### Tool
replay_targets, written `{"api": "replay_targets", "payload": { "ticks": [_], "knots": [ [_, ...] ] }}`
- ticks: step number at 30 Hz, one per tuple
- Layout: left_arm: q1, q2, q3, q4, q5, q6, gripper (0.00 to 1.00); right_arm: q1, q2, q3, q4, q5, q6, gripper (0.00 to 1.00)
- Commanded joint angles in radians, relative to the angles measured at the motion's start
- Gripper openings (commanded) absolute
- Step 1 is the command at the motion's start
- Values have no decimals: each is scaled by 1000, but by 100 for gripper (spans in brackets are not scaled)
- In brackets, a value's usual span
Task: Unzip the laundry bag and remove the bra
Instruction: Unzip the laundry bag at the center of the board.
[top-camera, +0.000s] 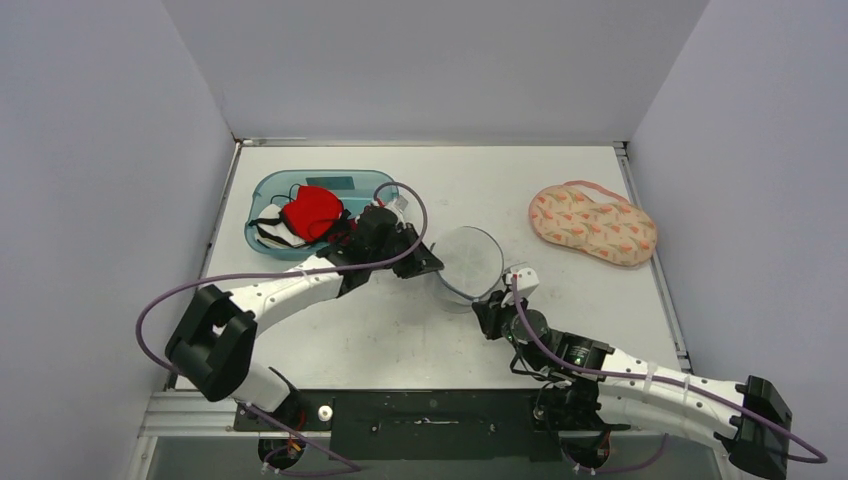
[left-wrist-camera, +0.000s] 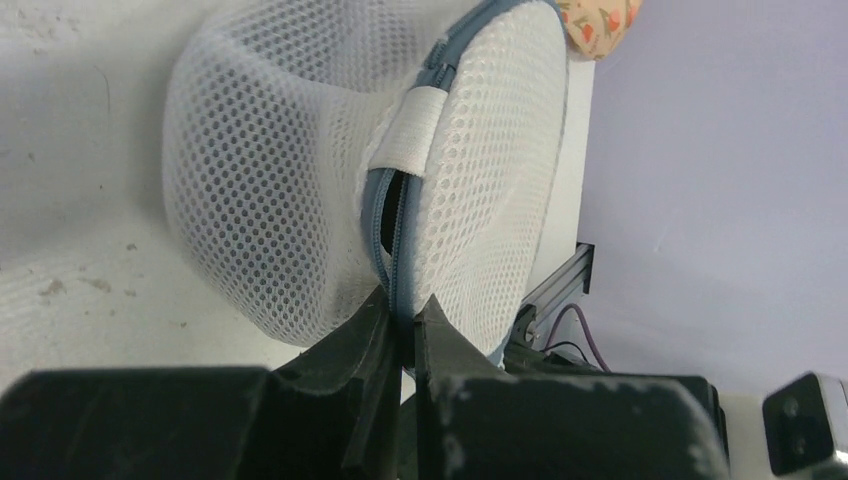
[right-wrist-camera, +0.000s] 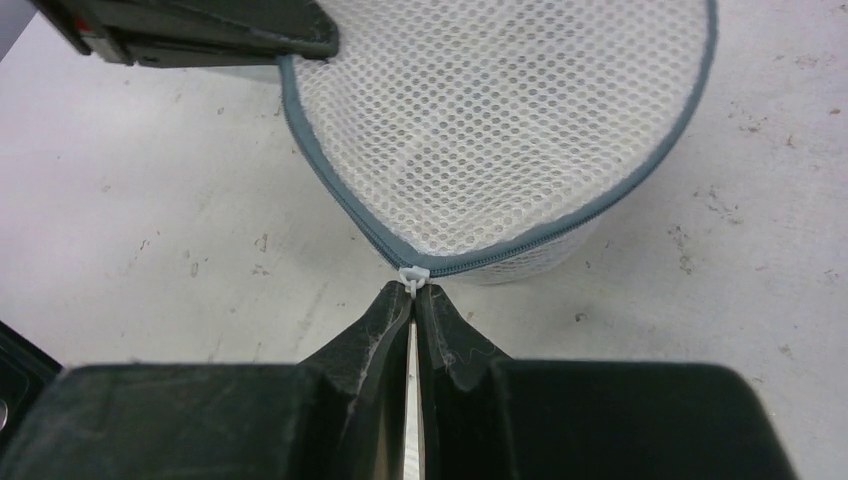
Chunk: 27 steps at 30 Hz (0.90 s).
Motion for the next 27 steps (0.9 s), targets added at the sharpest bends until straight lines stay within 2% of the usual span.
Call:
{"api": "replay_targets", "payload": {
  "ticks": [1, 3, 4, 6, 7, 9, 10, 14, 19, 22, 26, 27],
  "knots": [
    [28, 96, 115, -12, -62, 60, 2, 23, 25, 8, 76, 10, 6, 5],
    [29, 135, 131, 1, -60, 56, 8, 25, 36, -6, 106, 2, 33, 5],
    [29, 146, 139, -1, -58, 54, 18, 24, 42, -13, 124, -1, 45, 5],
    [29, 140, 148, -49, -89, 58, 56, 25, 63, -14, 150, -3, 64, 5],
    [27, 123, 147, -72, -109, 61, 71, 24, 76, -10, 154, 2, 72, 5],
    [21, 72, 119, -109, -144, 60, 94, 24, 97, -2, 163, 7, 78, 5],
    [17, 40, 99, -119, -157, 56, 98, 24, 103, 1, 166, 8, 80, 5],
    [-9, -112, -26, -122, -187, -4, 96, 24, 121, 18, 180, 8, 79, 5],
    [-90, -275, -213, 57, -209, -193, 96, 28, 181, 38, 222, -9, 70, 5],
    [-142, -286, -220, 97, -241, -234, 96, 32, 211, 47, 241, -22, 64, 5],
    [-156, -236, -177, 104, -242, -229, 100, 33, 231, 56, 257, -54, 49, 5],
    [-156, -218, -174, 120, -241, -233, 95, 34, 234, 58, 259, -64, 46, 5]
  ]
}}
